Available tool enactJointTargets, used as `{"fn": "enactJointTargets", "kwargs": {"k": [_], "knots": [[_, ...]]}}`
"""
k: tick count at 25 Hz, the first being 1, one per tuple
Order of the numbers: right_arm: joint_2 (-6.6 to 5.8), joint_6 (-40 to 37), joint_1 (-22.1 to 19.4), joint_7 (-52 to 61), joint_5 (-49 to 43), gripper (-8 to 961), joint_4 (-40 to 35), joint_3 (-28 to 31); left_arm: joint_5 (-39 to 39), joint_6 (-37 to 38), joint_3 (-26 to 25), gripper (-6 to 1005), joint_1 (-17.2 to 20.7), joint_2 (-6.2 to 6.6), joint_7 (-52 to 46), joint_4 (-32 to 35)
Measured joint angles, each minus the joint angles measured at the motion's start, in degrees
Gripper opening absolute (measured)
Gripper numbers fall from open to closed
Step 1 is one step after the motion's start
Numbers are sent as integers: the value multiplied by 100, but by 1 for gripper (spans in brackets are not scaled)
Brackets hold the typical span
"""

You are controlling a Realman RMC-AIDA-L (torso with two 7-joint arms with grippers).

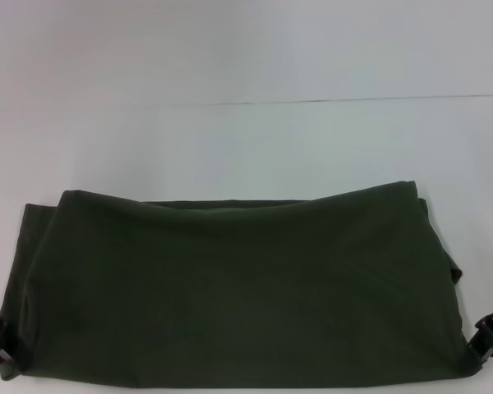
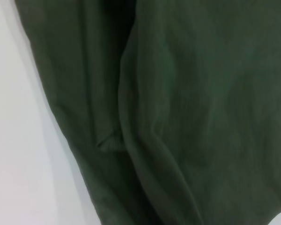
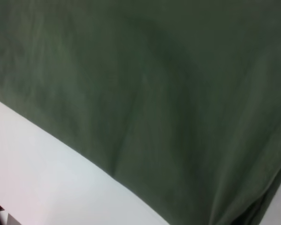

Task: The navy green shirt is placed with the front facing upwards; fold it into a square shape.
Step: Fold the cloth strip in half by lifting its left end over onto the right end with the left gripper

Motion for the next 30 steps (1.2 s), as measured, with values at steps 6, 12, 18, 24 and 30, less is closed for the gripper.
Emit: {"fn": "enactJointTargets", "kwargs": {"k": [6,12,18,24,30], "knots": [[-64,-49,34,49,-1,39,-9,19,0,-43,-49,45,-17,-2,-1,0],[-114,-250,89,88,-101,102,-14,3,0,-32,-62,45,-46,11,-15,7],[-200,-581,96,23,-146,419,-375,331,0,1,-83,46,-86,38,-4,17],[-255,-925,199,-192,82,667,-823,1416,-15,89,-221,51,-131,58,-14,234],[-297,-804,88,-495,1165,709,-827,2142,1,56,-362,58,-65,130,-152,327]]}}
